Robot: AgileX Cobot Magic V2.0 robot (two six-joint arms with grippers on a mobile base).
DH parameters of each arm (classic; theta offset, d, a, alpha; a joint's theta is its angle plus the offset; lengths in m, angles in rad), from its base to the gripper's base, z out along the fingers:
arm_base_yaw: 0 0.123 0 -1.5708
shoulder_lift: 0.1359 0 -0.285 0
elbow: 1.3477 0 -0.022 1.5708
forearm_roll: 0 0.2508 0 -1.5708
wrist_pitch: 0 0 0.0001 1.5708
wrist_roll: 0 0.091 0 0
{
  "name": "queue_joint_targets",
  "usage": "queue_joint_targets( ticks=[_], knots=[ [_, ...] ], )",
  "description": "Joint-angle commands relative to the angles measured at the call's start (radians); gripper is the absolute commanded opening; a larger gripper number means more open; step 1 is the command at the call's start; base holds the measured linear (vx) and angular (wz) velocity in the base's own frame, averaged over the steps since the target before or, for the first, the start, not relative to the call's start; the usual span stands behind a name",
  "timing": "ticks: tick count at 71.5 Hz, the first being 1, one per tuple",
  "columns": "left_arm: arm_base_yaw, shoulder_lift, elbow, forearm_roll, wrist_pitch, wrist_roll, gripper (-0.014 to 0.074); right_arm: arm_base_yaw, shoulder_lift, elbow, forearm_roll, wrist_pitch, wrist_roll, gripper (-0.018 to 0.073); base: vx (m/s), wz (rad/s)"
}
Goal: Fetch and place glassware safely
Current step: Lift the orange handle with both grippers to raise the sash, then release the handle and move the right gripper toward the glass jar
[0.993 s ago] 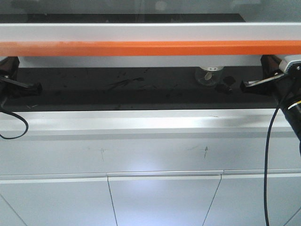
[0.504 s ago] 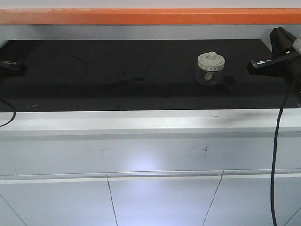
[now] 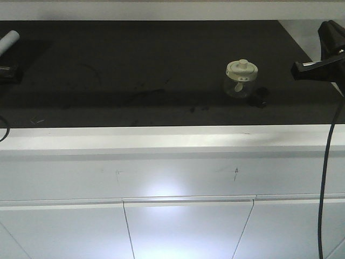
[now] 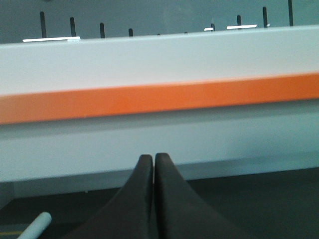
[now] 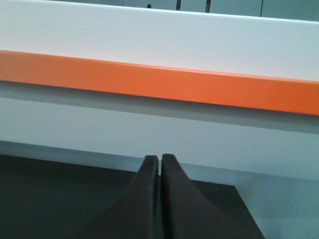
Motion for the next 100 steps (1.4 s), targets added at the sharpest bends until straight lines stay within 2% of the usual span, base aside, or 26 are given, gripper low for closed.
queue_joint_targets(
  ticks=[1, 13, 23, 45, 53, 64, 78, 88, 100],
  knots=[
    [0.0, -0.044, -0.03, -0.004, -0.015, -0.003, -0.0007, 0.002, -0.055, -0.03, -0.001, -0.027, 0.024, -0.0003, 0.0, 0.0],
    [0.0, -0.1, -0.03, -0.003, 0.068, -0.003, -0.0007, 0.002, -0.104, -0.029, -0.001, 0.053, 0.09, -0.0003, 0.0, 0.0],
    [0.0, -0.181, -0.03, -0.003, 0.177, -0.003, -0.0007, 0.002, -0.154, -0.029, -0.003, 0.143, 0.096, -0.0003, 0.0, 0.0],
    [0.0, -0.405, -0.03, -0.003, 0.603, -0.003, -0.0007, 0.002, -0.307, -0.029, -0.004, 0.411, 0.126, -0.0003, 0.0, 0.0],
    [0.0, -0.488, -0.023, -0.001, 0.712, -0.003, -0.0007, 0.002, -0.361, -0.028, -0.011, 0.469, 0.145, -0.0003, 0.0, 0.0],
    [0.0, -0.61, 0.058, -0.001, 0.746, -0.003, -0.0007, 0.002, -0.428, -0.025, -0.055, 0.543, 0.18, -0.0003, 0.0, 0.0],
    [0.0, -0.756, 0.202, -0.004, 0.746, -0.003, -0.0007, 0.01, -0.494, -0.025, -0.059, 0.611, 0.18, -0.0003, 0.0, 0.0],
    [0.0, -0.825, 0.263, -0.004, 0.746, -0.003, -0.0007, 0.105, -0.529, -0.02, -0.077, 0.679, 0.166, -0.0003, 0.0, 0.0],
    [0.0, -0.839, 0.278, -0.004, 0.746, -0.004, -0.0007, 0.218, -0.53, 0.041, -0.136, 0.655, 0.166, -0.0003, 0.0, 0.0]
  ],
)
